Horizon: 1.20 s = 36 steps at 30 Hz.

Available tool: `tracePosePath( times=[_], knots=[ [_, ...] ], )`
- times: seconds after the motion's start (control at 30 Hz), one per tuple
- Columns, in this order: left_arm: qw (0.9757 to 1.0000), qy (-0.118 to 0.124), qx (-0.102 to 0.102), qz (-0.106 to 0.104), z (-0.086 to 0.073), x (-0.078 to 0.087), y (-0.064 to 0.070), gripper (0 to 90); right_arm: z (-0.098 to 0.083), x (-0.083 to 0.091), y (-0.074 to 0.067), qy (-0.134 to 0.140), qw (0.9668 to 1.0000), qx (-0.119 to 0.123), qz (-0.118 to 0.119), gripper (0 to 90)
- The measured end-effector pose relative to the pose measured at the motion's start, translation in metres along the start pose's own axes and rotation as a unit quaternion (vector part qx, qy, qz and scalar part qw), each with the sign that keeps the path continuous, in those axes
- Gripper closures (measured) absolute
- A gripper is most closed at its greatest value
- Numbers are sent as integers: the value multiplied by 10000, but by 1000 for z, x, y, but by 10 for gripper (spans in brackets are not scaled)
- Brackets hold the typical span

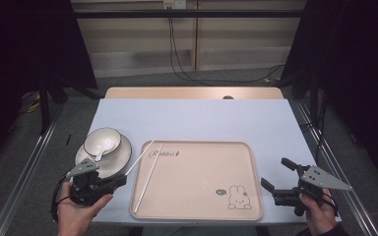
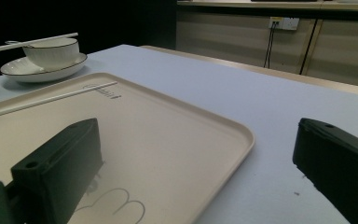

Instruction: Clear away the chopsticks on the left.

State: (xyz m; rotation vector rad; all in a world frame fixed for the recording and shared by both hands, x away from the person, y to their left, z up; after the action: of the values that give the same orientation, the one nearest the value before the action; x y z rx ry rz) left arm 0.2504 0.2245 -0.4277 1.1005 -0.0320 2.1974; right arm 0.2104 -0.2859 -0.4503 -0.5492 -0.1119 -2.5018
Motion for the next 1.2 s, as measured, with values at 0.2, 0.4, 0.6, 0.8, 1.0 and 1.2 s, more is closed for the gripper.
tracePosePath(
  times=[0.2, 0.4, 0.6, 0.8, 1.0, 1.2],
  knots=[
    [9995, -90, 298, 112, 5, -19, 4, 848, 0, -1, 0, 2, 10000, 2, -23, 7],
    [9973, -288, 638, 239, 9, -33, 11, 848, 0, 0, 0, -17, 10000, 0, -5, 7],
    [9957, -336, 717, 483, 14, -48, 15, 847, 0, 0, 0, -19, 10000, -4, 8, 7],
    [9937, -388, 782, 702, 19, -67, 22, 847, 0, -1, -1, -5, 10000, 33, -4, 7],
    [9921, -564, 882, 695, 14, -79, 24, 847, 0, -1, 0, -1, 10000, 18, -2, 7],
    [9895, -779, 941, 769, 10, -91, 25, 847, 0, -1, -1, -5, 10000, 37, 19, 7]
  ],
)
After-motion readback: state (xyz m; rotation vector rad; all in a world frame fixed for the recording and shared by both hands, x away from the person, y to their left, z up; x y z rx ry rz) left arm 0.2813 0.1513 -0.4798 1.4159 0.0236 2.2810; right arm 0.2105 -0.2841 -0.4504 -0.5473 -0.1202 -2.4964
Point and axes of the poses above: each handheld gripper's, and its own axes: x roughly backward along the jaws, z roughly out of its top, y roughly to its right, the point moved 3 cm from there along -x, roughly forward along the jaws, and after that the axes turned 10 degrees about -y, right-handed, at the moved point
